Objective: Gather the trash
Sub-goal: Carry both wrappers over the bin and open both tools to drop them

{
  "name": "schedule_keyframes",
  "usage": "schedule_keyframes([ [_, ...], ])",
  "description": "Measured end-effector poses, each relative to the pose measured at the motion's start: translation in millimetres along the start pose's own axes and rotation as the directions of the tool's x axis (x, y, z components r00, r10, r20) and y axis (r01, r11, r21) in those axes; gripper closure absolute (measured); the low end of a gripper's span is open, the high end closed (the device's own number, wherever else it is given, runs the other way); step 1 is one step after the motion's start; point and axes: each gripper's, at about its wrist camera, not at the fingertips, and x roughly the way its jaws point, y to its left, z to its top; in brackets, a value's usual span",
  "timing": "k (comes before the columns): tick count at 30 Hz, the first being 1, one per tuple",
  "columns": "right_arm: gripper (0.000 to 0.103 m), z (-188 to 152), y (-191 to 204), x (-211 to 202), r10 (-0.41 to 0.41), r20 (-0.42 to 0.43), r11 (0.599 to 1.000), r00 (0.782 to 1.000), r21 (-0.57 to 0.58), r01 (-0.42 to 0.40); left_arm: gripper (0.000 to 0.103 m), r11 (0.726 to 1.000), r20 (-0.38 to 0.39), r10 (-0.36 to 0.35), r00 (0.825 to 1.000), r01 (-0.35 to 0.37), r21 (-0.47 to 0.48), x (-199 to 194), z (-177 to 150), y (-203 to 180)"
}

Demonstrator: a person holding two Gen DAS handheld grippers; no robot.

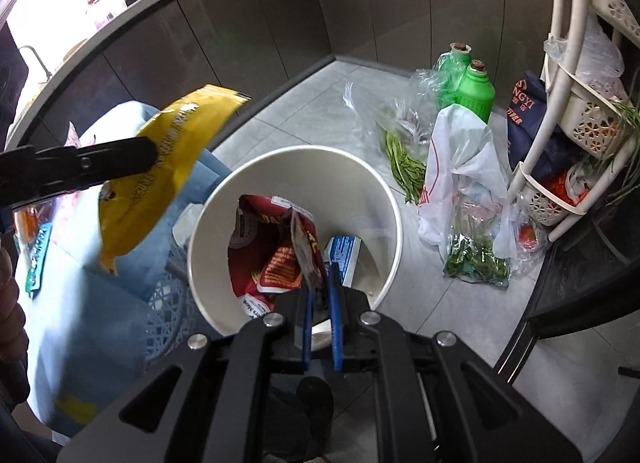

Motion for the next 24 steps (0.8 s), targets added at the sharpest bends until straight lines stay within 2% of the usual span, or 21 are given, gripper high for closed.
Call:
schedule_keyframes([
  [3, 0.092, 2, 1, 10, -0.014, -0.013, 1.000, 1.000, -0.024, 0.014, 0.092, 1.000, -0.009, 0.019, 1.000, -0.019, 0.006, 8, 0, 1],
  [5, 0.089, 2, 2, 14, -0.020, -0.017, 0.999, 1.000, -0.041, 0.019, 0.080, 1.000, -0.008, 0.027, 1.000, -0.027, 0.006, 11, 0, 1],
  [6, 0.082, 2, 4, 15, -0.022, -0.016, 0.998, 1.000, -0.051, 0.021, 0.063, 0.999, -0.002, 0.040, 0.999, -0.040, 0.002, 11, 1, 1],
  [7, 0.067, 2, 5, 15, -0.027, -0.011, 0.997, 1.000, -0.067, 0.026, 0.045, 0.999, 0.011, 0.054, 0.998, -0.054, -0.005, 9, 1, 1],
  [9, 0.044, 1, 8, 13, -0.052, 0.018, 0.994, 0.998, -0.097, 0.054, 0.032, 0.997, 0.052, 0.070, 0.996, -0.069, -0.021, 2, 3, 2],
  [11, 0.038, 0, 10, 10, -0.054, 0.036, 0.991, 0.998, -0.120, 0.058, 0.024, 0.997, 0.078, 0.073, 0.994, -0.070, -0.031, -5, 5, 2],
  [13, 0.015, 0, 10, 6, -0.053, 0.049, 0.990, 0.997, -0.129, 0.059, 0.009, 0.995, 0.102, 0.091, 0.991, -0.087, -0.047, -12, 8, 3],
  [16, 0.004, 0, 12, -2, -0.036, 0.067, 0.988, 0.997, -0.150, 0.046, 0.009, 0.993, 0.135, 0.110, 0.985, -0.104, -0.054, -22, 11, 2],
  [24, 0.004, 5, 19, -15, -0.039, 0.080, 0.986, 0.996, -0.156, 0.051, 0.009, 0.992, 0.148, 0.121, 0.982, -0.113, -0.060, -38, 11, 0],
])
